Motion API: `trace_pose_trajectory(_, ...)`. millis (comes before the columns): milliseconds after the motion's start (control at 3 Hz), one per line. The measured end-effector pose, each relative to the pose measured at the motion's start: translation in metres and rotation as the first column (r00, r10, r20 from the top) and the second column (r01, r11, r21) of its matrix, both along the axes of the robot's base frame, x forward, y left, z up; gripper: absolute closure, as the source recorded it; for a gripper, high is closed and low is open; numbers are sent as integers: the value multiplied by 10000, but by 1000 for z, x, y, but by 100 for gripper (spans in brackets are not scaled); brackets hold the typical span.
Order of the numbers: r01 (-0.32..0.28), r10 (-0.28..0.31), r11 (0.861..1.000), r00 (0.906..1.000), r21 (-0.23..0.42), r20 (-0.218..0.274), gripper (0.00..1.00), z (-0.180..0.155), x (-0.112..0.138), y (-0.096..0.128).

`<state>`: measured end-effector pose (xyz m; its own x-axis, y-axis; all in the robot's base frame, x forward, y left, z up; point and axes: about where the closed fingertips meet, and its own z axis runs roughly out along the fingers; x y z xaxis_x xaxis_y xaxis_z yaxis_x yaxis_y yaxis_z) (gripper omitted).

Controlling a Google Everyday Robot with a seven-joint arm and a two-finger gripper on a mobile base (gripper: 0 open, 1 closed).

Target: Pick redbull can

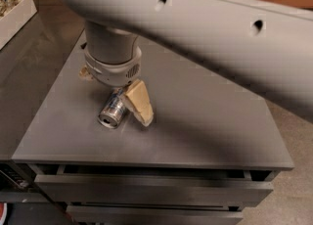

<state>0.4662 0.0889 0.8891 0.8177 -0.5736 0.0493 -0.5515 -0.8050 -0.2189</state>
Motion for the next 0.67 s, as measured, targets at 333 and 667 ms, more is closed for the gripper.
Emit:
trace_pose_trajectory(333,-680,664,9948,9975,-752,-228,0,-19,2,11)
trace_pose_trajectory(667,-964,916,9869,9949,-1294,-421,0,-35,12,14)
